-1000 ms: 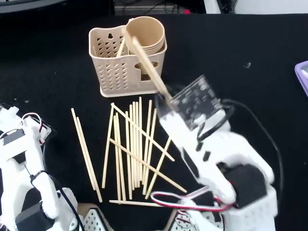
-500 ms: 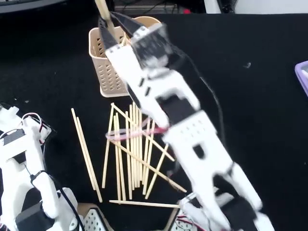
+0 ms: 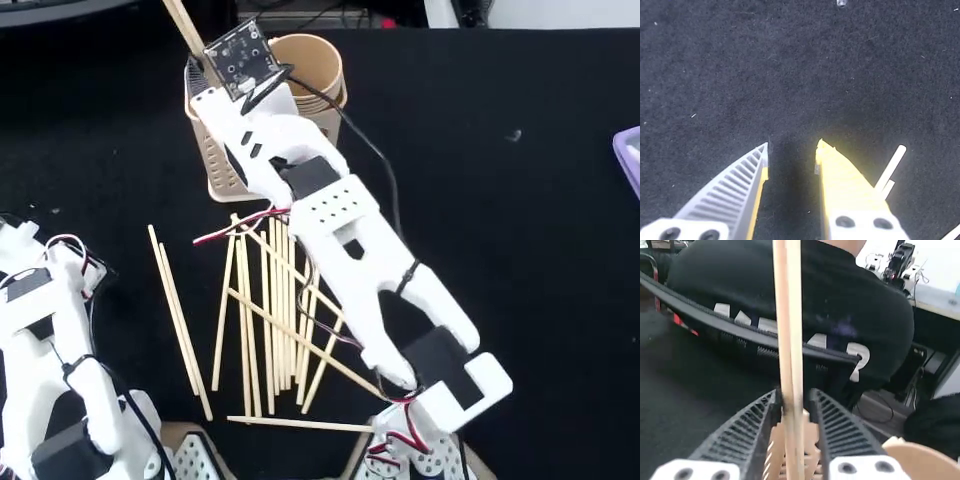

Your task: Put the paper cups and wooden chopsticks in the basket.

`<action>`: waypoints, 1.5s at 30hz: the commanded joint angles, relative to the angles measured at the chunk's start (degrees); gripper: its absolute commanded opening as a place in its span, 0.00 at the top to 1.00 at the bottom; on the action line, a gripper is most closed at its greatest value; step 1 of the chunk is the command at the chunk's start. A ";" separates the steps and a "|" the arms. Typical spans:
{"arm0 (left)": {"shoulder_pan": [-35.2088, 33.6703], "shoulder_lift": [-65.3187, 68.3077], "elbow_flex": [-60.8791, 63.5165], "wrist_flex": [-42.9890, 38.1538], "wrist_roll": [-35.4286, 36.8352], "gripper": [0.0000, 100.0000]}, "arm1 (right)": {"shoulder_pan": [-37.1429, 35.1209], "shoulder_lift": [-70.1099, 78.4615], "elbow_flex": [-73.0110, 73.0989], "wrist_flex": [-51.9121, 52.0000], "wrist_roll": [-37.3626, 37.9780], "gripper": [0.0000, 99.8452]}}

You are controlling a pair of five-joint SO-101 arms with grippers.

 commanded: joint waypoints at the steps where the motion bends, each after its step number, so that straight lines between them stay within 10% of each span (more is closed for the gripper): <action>1: 0.48 -1.49 -0.40 -0.70 0.00 0.84 | 0.35 -2.15 -5.05 3.69 -0.53 0.87; 12: 0.48 -1.85 -0.75 -0.62 0.00 0.84 | 1.41 -30.11 -14.29 40.00 -0.09 0.87; 20: 1.63 -1.93 -5.67 4.13 -4.22 0.84 | 23.56 -44.00 -4.26 67.87 -0.26 0.87; 29: 20.62 -1.49 -16.48 28.31 -32.18 0.84 | 38.68 -48.22 38.29 54.95 -0.44 0.87; 39: 25.45 -1.32 -16.66 31.12 -23.56 0.77 | 35.60 -49.98 60.44 31.12 -4.92 0.87; 45: 26.15 -1.32 -6.37 17.49 -23.03 0.78 | 35.69 -50.24 66.95 25.05 -4.92 0.87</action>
